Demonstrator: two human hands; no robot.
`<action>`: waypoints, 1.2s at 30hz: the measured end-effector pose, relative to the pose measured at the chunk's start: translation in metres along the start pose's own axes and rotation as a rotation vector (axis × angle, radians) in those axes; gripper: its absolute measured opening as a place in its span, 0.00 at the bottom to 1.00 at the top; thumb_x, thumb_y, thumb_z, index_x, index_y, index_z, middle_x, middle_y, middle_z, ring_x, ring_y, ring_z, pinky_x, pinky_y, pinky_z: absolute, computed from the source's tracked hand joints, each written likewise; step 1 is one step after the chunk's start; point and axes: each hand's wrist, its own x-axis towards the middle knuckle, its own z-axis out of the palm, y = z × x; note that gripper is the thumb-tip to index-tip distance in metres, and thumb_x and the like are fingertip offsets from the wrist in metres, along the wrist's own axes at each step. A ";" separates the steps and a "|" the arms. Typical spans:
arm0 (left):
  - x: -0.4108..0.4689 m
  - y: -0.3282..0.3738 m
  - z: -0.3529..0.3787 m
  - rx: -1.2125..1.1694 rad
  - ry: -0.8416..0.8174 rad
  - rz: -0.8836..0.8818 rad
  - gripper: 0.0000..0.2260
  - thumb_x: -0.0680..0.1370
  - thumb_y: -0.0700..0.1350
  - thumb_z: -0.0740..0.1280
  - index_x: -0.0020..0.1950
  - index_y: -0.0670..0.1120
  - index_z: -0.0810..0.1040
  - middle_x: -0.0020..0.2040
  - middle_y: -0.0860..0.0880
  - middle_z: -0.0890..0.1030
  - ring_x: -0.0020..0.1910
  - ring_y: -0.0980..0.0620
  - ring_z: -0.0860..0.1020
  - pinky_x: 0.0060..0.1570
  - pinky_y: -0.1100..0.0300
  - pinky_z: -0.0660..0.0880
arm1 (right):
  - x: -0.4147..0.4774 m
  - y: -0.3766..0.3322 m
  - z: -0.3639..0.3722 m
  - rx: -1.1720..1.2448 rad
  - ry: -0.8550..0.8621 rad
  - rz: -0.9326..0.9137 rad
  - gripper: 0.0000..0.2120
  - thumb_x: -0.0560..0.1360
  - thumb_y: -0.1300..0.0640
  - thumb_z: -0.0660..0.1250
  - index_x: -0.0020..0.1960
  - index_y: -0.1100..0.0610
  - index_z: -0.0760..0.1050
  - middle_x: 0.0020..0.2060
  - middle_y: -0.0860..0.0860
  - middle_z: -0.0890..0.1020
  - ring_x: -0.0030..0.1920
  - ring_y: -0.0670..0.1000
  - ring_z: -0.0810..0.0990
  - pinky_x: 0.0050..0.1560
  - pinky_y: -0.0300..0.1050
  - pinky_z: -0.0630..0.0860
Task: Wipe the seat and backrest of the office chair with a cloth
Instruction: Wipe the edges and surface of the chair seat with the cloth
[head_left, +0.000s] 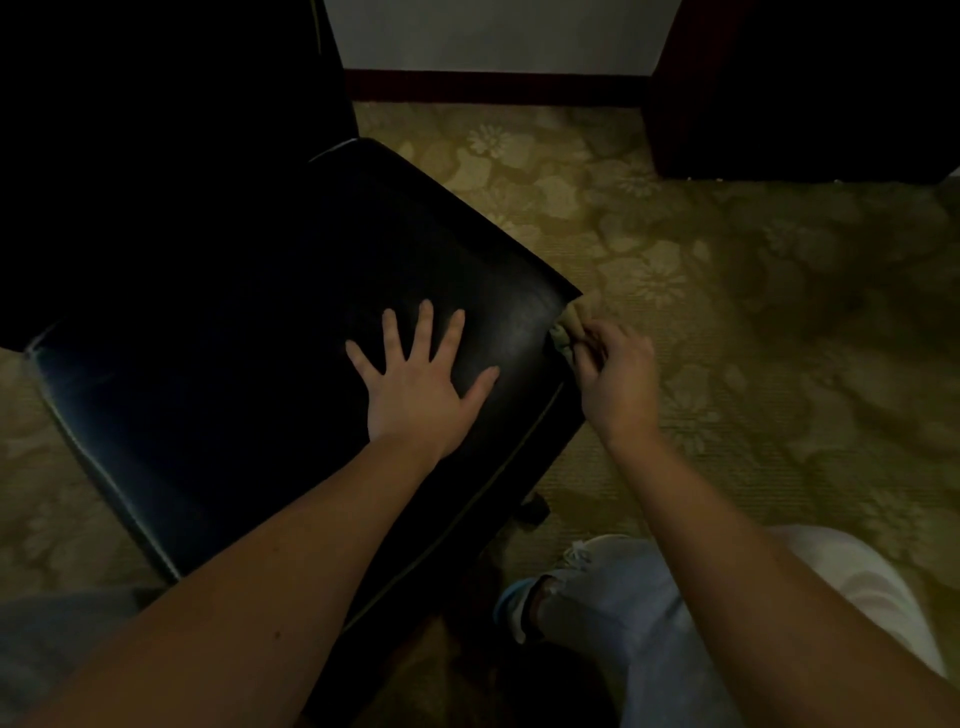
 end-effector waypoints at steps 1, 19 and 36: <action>0.000 0.000 0.000 -0.004 0.001 0.000 0.35 0.78 0.72 0.38 0.82 0.59 0.38 0.84 0.50 0.41 0.82 0.38 0.39 0.73 0.26 0.43 | -0.004 0.000 0.001 0.002 0.007 -0.008 0.12 0.78 0.58 0.66 0.61 0.56 0.78 0.59 0.52 0.80 0.59 0.53 0.73 0.56 0.38 0.66; 0.003 0.002 0.000 -0.011 0.022 -0.019 0.35 0.79 0.72 0.38 0.82 0.59 0.39 0.84 0.49 0.42 0.82 0.38 0.40 0.73 0.26 0.44 | -0.004 0.003 -0.001 0.045 -0.079 -0.133 0.12 0.76 0.60 0.69 0.58 0.59 0.80 0.52 0.54 0.79 0.51 0.54 0.78 0.52 0.48 0.76; 0.007 0.005 0.001 -0.015 0.023 -0.042 0.35 0.79 0.72 0.39 0.83 0.58 0.40 0.84 0.49 0.43 0.82 0.37 0.40 0.73 0.25 0.43 | -0.005 0.013 -0.008 0.084 -0.119 -0.166 0.11 0.75 0.64 0.70 0.57 0.61 0.81 0.53 0.54 0.79 0.50 0.47 0.76 0.50 0.35 0.68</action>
